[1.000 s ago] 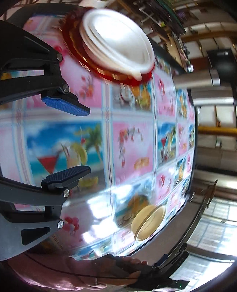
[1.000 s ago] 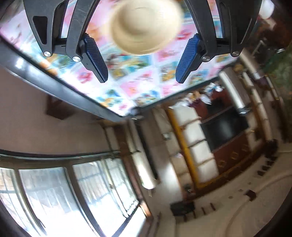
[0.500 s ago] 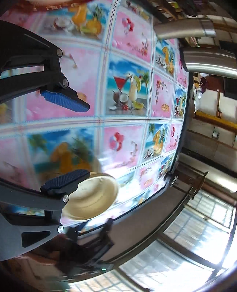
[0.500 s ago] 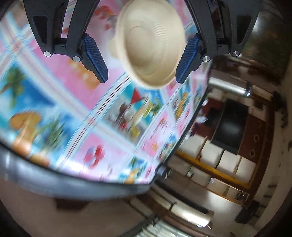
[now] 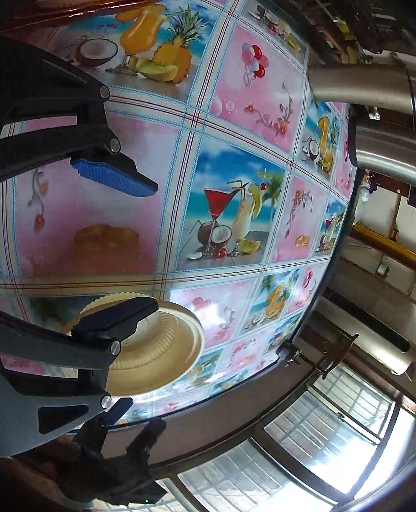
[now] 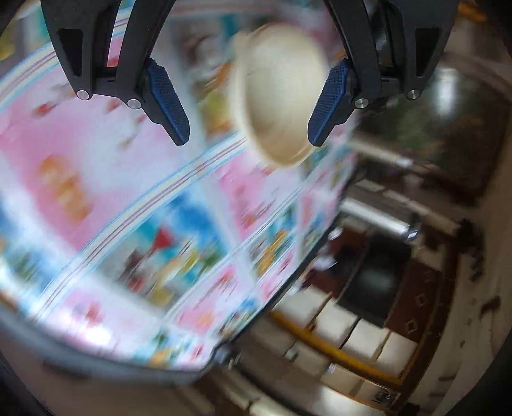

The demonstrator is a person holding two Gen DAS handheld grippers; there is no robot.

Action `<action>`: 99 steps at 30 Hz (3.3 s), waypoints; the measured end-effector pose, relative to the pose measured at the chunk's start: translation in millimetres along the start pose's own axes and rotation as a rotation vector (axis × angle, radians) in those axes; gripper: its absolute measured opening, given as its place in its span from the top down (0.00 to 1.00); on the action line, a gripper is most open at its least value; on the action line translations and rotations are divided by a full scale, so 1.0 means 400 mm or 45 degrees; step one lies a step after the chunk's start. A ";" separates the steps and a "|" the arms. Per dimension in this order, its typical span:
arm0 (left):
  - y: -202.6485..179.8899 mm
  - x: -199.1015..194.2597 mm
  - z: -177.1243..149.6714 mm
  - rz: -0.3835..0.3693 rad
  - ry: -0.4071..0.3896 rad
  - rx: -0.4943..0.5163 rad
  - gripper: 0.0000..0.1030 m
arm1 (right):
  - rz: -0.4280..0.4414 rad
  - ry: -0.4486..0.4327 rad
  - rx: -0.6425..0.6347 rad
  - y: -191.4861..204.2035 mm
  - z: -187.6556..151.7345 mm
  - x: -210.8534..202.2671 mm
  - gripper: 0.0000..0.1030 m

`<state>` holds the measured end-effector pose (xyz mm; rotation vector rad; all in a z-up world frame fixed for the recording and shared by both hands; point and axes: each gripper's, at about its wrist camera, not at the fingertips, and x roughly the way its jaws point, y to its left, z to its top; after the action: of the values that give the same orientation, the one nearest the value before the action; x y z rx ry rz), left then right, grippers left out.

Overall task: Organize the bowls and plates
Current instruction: 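Lift the cream ribbed bowl with the right tool while the left tool approaches its rim, then close the left tool on the cream ribbed bowl rim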

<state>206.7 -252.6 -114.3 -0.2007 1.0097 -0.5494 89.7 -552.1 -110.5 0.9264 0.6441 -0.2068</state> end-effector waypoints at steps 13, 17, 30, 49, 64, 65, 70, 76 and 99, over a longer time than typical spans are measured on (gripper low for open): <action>-0.020 -0.001 0.003 -0.053 -0.055 0.047 0.38 | -0.028 0.010 -0.064 0.021 -0.029 0.042 0.31; -0.033 -0.030 0.003 -0.057 -0.151 0.067 0.36 | -0.024 0.015 -0.055 0.018 -0.028 0.048 0.32; -0.161 0.003 -0.056 0.022 -0.146 0.390 0.36 | -0.052 0.035 -0.109 0.038 -0.046 0.071 0.39; -0.175 0.027 -0.074 0.049 -0.101 0.423 0.36 | -0.073 0.037 -0.125 0.044 -0.050 0.075 0.44; -0.155 0.074 -0.080 -0.004 0.046 0.359 0.36 | -0.080 0.035 -0.120 0.038 -0.051 0.076 0.54; -0.152 0.078 -0.081 -0.006 0.057 0.348 0.36 | -0.081 0.034 -0.120 0.038 -0.051 0.076 0.56; -0.140 0.084 -0.083 -0.032 0.083 0.316 0.36 | -0.091 0.042 -0.128 0.039 -0.053 0.079 0.61; -0.139 0.082 -0.084 -0.044 0.084 0.308 0.36 | -0.096 0.045 -0.121 0.038 -0.055 0.078 0.62; -0.143 0.083 -0.086 -0.046 0.107 0.325 0.68 | -0.124 0.084 -0.153 0.051 -0.071 0.098 0.86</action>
<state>171.8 -315.4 -134.2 0.0311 1.0087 -0.7182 117.7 -513.3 -132.2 0.7897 0.7550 -0.2224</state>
